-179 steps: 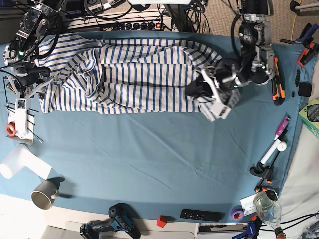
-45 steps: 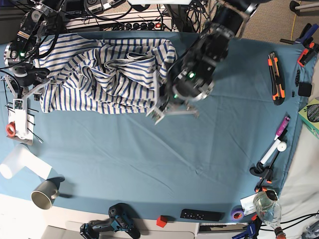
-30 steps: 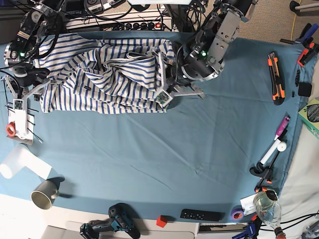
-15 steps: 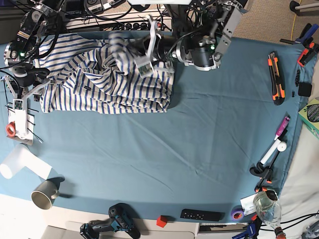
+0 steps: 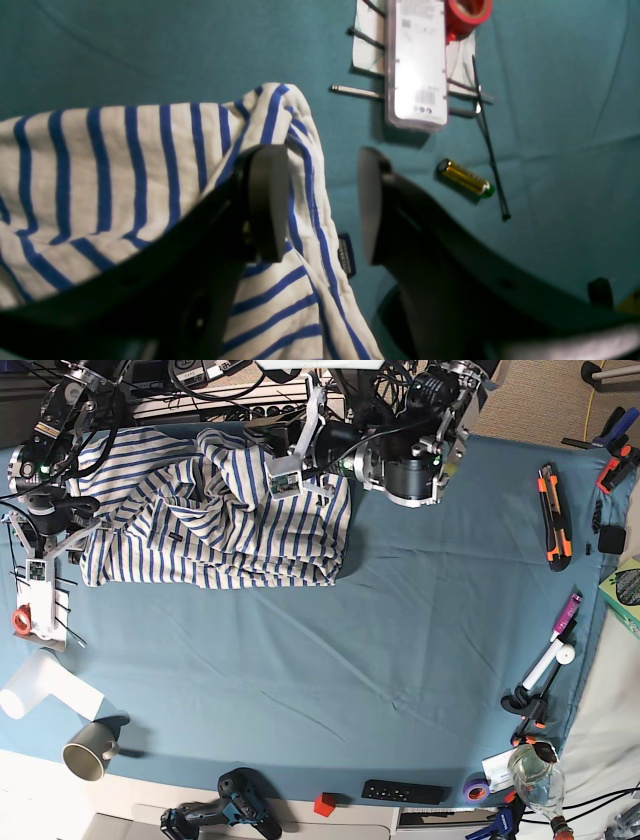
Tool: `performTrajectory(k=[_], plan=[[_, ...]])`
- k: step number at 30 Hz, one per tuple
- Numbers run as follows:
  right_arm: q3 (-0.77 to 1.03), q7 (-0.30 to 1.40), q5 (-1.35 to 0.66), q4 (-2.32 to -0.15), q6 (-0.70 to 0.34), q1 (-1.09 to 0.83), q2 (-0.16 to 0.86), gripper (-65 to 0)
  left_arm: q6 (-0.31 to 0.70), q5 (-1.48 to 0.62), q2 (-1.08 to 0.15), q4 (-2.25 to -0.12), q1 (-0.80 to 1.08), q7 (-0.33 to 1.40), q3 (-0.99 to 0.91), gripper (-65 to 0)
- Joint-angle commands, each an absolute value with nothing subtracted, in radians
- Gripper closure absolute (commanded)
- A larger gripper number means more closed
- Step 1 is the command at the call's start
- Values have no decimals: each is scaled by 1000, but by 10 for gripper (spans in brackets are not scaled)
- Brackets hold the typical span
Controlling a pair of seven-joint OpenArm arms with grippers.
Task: Fold the T-shirt properly
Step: 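Regrasp the folded fabric with the left gripper and press it flat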
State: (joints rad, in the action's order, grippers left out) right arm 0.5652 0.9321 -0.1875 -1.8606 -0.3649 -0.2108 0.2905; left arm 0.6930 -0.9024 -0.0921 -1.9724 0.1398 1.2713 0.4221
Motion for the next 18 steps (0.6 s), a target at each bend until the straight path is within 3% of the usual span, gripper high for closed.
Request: performTrajectory(k=[1, 6, 10, 12, 18], plan=[[570, 904, -189, -1876, -361, -202, 308, -232, 698, -933, -84, -2009, 133, 1247, 422, 0], [570, 897, -190, -1877, -361, -202, 308, -232, 698, -699, -83, -2026, 133, 1047, 422, 0], [570, 897, -190, -1876, -361, -202, 308, -232, 482, -390, -83, -2002, 133, 891, 422, 0], [570, 893, -194, -1876, -361, -202, 308, -232, 440, -359, -83, -1979, 133, 867, 422, 0], [570, 886, -194, -1877, -361, -202, 308, -232, 441, -385, -80, -1890, 133, 829, 476, 0]])
